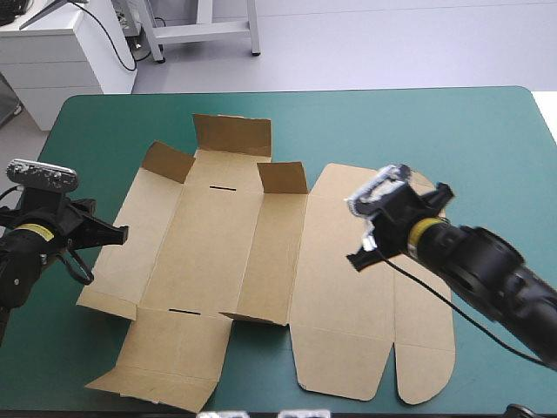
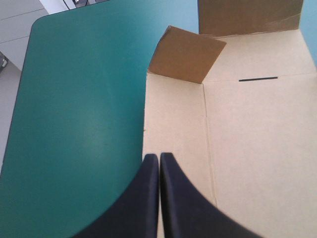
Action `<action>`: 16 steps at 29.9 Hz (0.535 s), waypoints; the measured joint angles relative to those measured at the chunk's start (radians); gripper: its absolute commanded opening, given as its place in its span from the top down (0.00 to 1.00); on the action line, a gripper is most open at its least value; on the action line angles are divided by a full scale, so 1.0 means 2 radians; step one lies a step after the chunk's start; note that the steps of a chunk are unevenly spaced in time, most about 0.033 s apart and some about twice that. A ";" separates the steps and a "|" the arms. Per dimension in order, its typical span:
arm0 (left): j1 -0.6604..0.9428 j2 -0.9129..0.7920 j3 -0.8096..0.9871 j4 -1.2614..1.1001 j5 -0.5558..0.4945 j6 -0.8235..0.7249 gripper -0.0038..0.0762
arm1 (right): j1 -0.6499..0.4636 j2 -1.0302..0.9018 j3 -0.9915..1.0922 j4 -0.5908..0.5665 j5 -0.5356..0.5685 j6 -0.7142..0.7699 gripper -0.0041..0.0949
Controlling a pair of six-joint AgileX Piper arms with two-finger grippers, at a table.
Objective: Fold the box
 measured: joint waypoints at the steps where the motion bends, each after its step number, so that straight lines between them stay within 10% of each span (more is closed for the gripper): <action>1: 0.000 0.004 0.000 0.009 0.000 -0.001 0.96 | -0.009 -0.035 0.026 0.000 0.001 0.009 0.97; 16: 0.023 0.102 -0.032 0.072 0.089 -0.020 0.93 | -0.036 -0.304 0.163 0.004 0.117 0.070 0.98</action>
